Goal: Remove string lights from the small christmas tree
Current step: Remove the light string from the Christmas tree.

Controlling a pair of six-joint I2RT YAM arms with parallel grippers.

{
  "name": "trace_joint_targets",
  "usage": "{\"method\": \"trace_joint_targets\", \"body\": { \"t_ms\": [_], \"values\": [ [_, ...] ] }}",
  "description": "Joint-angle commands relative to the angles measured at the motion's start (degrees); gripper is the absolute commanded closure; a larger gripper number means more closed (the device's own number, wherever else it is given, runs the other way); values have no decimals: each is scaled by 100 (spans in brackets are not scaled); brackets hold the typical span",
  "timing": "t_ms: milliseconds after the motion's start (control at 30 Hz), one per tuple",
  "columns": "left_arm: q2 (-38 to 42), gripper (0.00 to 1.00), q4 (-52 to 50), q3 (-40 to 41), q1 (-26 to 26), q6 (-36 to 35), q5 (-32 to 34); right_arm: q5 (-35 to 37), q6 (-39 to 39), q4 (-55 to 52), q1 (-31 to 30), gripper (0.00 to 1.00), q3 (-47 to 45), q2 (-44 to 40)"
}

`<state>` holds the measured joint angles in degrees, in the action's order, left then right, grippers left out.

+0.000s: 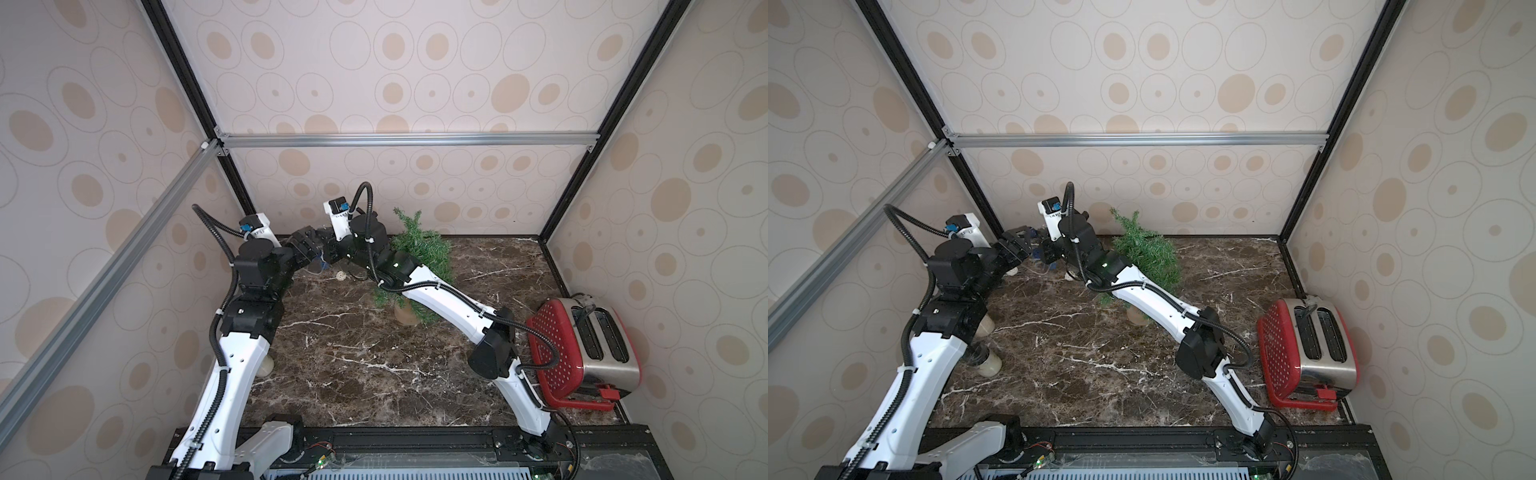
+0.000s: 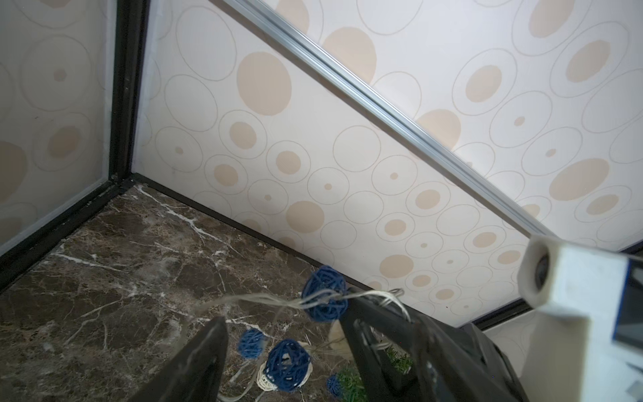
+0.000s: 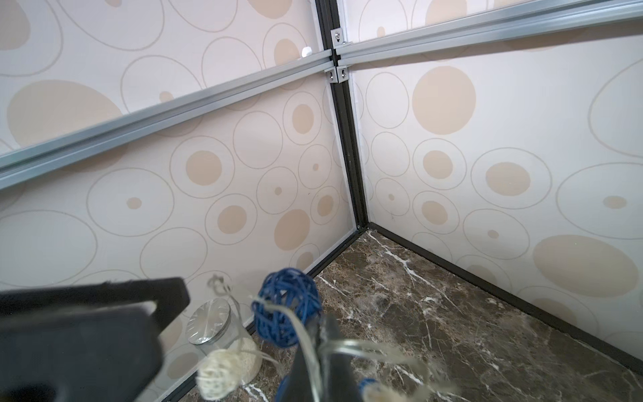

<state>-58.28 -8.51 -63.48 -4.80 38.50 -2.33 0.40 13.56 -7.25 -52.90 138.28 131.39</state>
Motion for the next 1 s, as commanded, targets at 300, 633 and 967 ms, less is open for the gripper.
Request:
{"method": "trace_joint_targets", "body": {
  "t_ms": [300, 633, 967],
  "values": [
    [250, 16, 1209, 1605, -57, 368, -175, 145, 327, -286, 155, 100, 323, -66],
    [-1311, 5, 1963, 1289, -811, -91, 478, -37, 450, -290, 175, 100, 287, -153],
    [-2477, 24, 2679, 714, -795, -182, 424, -333, 617, 29, 175, 100, -204, -515]
  ]
}}
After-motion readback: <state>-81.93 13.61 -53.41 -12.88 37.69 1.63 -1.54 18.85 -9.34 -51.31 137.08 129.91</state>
